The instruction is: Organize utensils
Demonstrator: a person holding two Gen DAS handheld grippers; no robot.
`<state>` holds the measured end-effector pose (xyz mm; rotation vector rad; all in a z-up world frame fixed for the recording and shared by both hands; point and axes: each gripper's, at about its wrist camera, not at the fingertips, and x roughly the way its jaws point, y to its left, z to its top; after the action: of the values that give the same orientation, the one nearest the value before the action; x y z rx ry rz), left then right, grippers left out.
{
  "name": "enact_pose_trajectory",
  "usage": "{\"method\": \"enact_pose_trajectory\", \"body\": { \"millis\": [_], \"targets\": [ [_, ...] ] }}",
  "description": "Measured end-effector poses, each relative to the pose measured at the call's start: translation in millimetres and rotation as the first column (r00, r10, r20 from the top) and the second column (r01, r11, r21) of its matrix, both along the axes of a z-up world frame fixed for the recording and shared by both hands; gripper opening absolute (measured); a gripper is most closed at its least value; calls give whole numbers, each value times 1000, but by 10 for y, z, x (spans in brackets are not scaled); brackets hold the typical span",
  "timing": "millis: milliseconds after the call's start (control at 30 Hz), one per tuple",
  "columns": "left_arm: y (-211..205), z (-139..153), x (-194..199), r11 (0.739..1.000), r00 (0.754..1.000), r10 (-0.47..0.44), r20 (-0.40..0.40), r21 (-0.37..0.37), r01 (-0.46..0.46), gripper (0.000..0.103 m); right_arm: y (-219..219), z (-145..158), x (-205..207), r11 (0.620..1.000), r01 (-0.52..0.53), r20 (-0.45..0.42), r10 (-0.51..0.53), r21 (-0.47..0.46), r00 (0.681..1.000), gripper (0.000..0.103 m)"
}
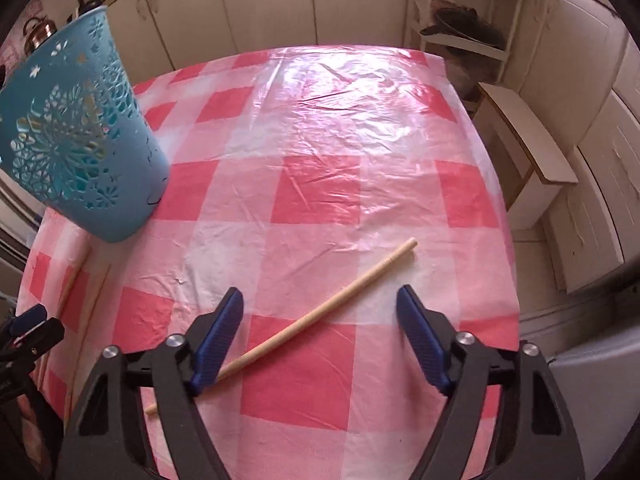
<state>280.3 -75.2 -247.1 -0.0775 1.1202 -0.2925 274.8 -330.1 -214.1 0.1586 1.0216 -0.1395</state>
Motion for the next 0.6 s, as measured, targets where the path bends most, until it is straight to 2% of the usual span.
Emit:
{"method": "enact_pose_trajectory", "body": {
  "millis": [33, 67, 100, 133, 167, 200, 267, 300, 333, 400, 567, 600],
  "targets": [
    [14, 1, 4, 1000, 1000, 3, -1, -2, -3, 88, 32, 37, 49, 999, -44, -4, 44, -29, 999, 57],
    [25, 0, 10, 1000, 1000, 6, -2, -4, -6, 88, 81, 44, 77, 994, -94, -9, 94, -54, 996, 53],
    [36, 0, 17, 1000, 1000, 9, -3, -7, -10, 88, 131, 56, 102, 985, -160, -7, 160, -61, 987, 41],
    [47, 1, 28, 1000, 1000, 12, -4, -9, -12, 88, 195, 62, 128, 971, -230, -8, 230, -71, 973, 33],
    [55, -1, 36, 1000, 1000, 14, -5, -10, -14, 88, 279, 67, 143, 944, -306, -17, 307, -119, 952, 32],
    [60, -1, 40, 1000, 1000, 14, -6, -11, -14, 88, 353, 72, 149, 913, -376, -30, 376, -158, 926, 27],
    [62, -1, 46, 1000, 1000, 14, -7, -12, -15, 88, 469, 72, 145, 832, -535, -51, 534, -148, 844, 24],
    [62, 0, 47, 1000, 1000, 14, -7, -11, -14, 88, 518, 71, 127, 790, -594, -59, 592, -152, 804, 24],
    [59, -1, 49, 1000, 1000, 13, -7, -9, -13, 88, 543, 72, 122, 766, -622, -72, 620, -162, 781, 24],
    [57, -3, 45, 1000, 1000, 13, -6, -8, -13, 88, 507, 89, 163, 776, -613, -79, 608, -148, 790, 24],
    [48, -8, 71, 1000, 1000, 13, -4, -2, -13, 88, 438, 75, 226, 899, -423, -87, 416, -108, 905, 26],
    [43, -8, 73, 1000, 1000, 13, -3, 1, -13, 88, 415, 65, 236, 922, -377, -77, 371, -89, 925, 32]
  ]
}}
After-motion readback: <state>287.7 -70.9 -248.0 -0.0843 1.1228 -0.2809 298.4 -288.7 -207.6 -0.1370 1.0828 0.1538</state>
